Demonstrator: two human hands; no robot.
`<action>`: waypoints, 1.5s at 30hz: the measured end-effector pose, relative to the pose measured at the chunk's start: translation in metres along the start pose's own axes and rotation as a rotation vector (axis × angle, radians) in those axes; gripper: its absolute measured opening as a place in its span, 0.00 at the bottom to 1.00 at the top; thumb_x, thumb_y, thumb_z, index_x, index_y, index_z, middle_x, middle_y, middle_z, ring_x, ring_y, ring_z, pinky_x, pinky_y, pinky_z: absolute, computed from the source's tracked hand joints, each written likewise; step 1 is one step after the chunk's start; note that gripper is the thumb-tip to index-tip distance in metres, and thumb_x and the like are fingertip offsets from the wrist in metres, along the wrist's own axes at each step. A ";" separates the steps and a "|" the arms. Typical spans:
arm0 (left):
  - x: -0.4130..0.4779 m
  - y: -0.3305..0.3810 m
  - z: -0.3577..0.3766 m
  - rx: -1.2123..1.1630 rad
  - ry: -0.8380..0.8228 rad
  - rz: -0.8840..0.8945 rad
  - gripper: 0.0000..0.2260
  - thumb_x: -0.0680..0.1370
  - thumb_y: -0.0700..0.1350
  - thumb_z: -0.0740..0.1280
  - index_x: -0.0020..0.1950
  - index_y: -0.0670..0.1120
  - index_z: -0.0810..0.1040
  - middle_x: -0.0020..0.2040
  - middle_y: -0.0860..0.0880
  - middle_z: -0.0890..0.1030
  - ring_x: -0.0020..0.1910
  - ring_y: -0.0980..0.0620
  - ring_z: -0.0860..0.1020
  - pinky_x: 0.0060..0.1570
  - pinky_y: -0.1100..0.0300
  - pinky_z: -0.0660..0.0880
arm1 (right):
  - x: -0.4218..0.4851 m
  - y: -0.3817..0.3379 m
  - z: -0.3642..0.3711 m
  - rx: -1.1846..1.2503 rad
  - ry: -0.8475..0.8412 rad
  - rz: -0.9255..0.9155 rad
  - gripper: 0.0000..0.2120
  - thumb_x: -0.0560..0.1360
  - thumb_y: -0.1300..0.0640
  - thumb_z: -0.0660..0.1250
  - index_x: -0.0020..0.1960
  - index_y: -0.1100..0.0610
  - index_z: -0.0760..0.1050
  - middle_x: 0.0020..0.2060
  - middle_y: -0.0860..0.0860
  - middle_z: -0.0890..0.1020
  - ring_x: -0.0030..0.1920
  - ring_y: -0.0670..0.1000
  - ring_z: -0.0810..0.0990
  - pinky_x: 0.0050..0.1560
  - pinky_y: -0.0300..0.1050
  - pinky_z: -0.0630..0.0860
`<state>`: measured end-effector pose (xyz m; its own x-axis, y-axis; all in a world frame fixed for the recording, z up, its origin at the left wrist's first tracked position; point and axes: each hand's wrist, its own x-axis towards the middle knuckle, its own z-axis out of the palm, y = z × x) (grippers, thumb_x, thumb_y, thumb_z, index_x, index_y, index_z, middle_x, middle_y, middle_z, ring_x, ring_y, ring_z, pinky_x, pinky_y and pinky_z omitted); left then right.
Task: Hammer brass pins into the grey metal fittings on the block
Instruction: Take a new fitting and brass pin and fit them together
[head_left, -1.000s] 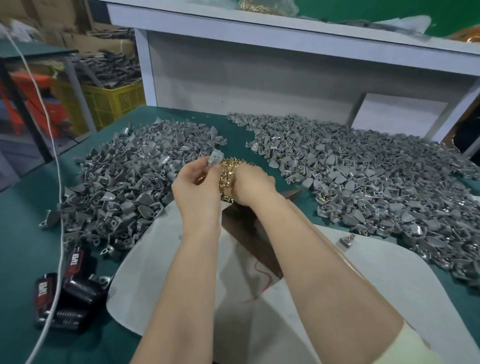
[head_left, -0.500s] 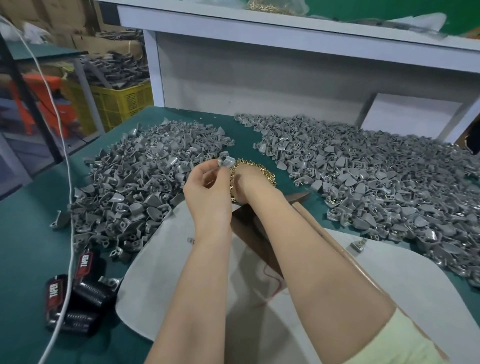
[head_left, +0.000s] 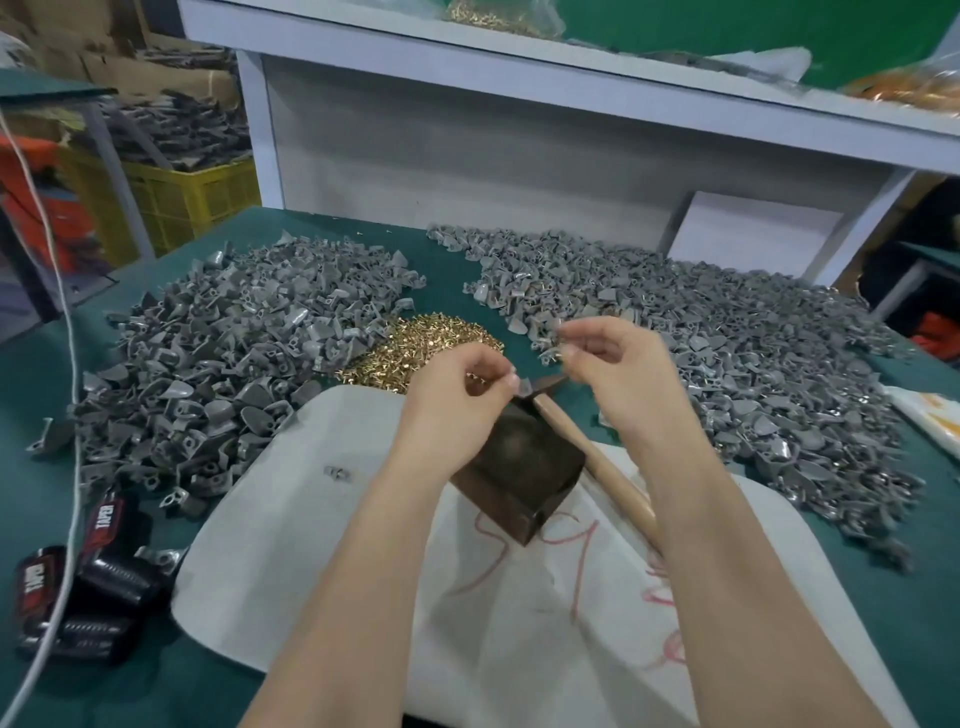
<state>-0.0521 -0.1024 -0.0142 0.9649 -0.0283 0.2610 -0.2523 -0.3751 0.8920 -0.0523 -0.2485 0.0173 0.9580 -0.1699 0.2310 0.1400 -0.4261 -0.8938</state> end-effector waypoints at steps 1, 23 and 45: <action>-0.002 0.001 0.002 0.098 -0.049 -0.010 0.05 0.75 0.43 0.70 0.41 0.52 0.78 0.41 0.55 0.81 0.45 0.54 0.79 0.53 0.59 0.73 | -0.004 0.003 0.000 -0.008 -0.002 -0.011 0.12 0.74 0.68 0.65 0.46 0.52 0.77 0.43 0.50 0.81 0.45 0.46 0.79 0.49 0.39 0.77; -0.006 0.002 -0.001 0.417 -0.115 -0.020 0.06 0.76 0.45 0.68 0.42 0.54 0.74 0.38 0.58 0.75 0.50 0.50 0.77 0.58 0.49 0.72 | -0.016 0.022 0.015 -0.178 -0.079 -0.043 0.11 0.73 0.63 0.70 0.38 0.48 0.78 0.37 0.50 0.82 0.43 0.52 0.81 0.52 0.52 0.77; -0.004 -0.001 0.002 0.427 -0.100 0.003 0.03 0.75 0.42 0.69 0.47 0.49 0.81 0.37 0.54 0.76 0.49 0.45 0.78 0.53 0.50 0.75 | -0.019 0.011 0.023 -0.748 -0.147 -0.230 0.06 0.77 0.60 0.62 0.51 0.58 0.77 0.49 0.53 0.74 0.52 0.54 0.74 0.53 0.47 0.69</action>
<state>-0.0561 -0.1039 -0.0167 0.9718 -0.1114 0.2080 -0.2228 -0.7240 0.6529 -0.0636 -0.2289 -0.0056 0.9558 0.0918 0.2793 0.1835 -0.9285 -0.3228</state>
